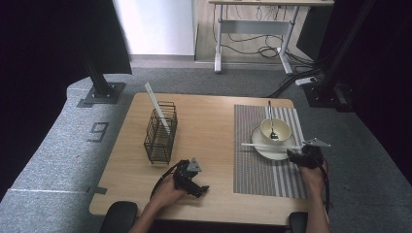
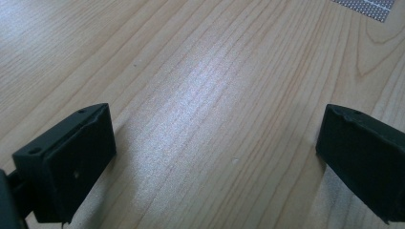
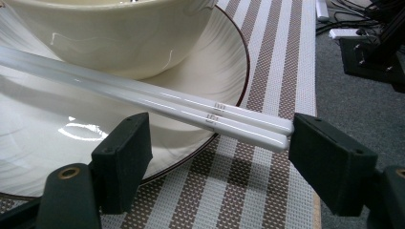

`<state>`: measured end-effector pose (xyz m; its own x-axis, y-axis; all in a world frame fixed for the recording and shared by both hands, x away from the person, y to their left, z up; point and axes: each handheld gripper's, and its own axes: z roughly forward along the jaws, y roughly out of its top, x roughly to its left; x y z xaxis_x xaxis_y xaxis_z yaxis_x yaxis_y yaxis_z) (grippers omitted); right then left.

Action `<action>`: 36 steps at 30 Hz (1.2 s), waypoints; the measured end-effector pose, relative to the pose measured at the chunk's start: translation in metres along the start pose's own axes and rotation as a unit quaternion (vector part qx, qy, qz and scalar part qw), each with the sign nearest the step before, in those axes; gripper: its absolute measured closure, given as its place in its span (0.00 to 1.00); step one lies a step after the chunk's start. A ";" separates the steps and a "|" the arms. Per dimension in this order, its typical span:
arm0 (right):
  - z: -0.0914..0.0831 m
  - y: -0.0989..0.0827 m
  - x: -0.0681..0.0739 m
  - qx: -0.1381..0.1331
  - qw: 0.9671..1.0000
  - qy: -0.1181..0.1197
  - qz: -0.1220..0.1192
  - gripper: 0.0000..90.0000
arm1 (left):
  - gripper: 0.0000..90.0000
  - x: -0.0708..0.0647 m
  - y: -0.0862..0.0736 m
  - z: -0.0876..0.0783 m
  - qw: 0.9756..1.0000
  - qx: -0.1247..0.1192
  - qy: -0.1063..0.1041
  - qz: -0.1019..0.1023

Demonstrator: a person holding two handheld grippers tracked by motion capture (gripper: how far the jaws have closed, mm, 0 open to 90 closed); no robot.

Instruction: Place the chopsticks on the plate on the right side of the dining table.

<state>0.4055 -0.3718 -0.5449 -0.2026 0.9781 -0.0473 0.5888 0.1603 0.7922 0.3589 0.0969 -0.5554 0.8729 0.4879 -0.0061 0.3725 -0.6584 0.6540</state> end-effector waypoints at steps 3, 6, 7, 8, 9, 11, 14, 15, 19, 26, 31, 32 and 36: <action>0.000 0.000 0.000 0.000 1.000 0.000 0.000 0.25 | 0.00 0.000 0.000 0.000 1.000 0.000 0.000 0.000; 0.000 0.000 0.001 0.001 1.000 -0.001 -0.001 0.26 | 0.00 0.000 0.000 0.000 1.000 0.000 0.000 0.000; 0.000 0.000 0.001 0.001 1.000 -0.001 -0.001 0.26 | 0.00 0.000 0.000 0.000 1.000 0.000 0.000 0.000; 0.000 0.000 0.001 0.001 1.000 -0.001 -0.001 0.26 | 0.00 0.000 0.000 0.000 1.000 0.000 0.000 0.000; 0.000 0.000 0.001 0.001 1.000 -0.001 -0.001 0.26 | 0.00 0.000 0.000 0.000 1.000 0.000 0.000 0.000; 0.000 0.000 0.001 0.001 1.000 -0.001 -0.001 0.26 | 0.00 0.000 0.000 0.000 1.000 0.000 0.000 0.000; 0.000 0.000 0.001 0.001 1.000 -0.001 -0.001 0.25 | 0.00 0.000 0.000 0.000 1.000 0.000 0.000 0.000; 0.000 0.001 0.000 0.001 1.000 -0.003 -0.002 0.22 | 0.00 0.000 0.000 0.000 1.000 0.000 0.000 0.000; -0.002 0.002 0.000 0.006 1.000 0.001 0.001 0.14 | 0.00 0.000 0.000 0.000 1.000 0.000 0.000 0.000; -0.020 0.008 0.010 0.014 1.000 0.012 -0.019 0.07 | 0.00 0.000 0.000 0.000 1.000 0.000 0.000 0.000; -0.039 0.011 0.017 0.019 0.999 0.015 -0.032 0.04 | 0.00 0.000 0.000 0.000 1.000 0.000 0.000 0.000; -0.043 0.011 0.019 0.018 0.999 0.016 -0.031 0.04 | 0.00 0.000 0.000 0.000 1.000 0.000 0.000 0.000; -0.059 0.012 0.025 0.017 0.999 0.025 -0.033 0.04 | 0.00 0.000 0.000 0.000 1.000 0.000 0.000 0.000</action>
<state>0.3613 -0.3530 -0.5012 -0.2804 0.9575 -0.0679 0.5993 0.2299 0.7668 0.3590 0.0970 -0.5553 0.8729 0.4879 -0.0069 0.3730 -0.6581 0.6541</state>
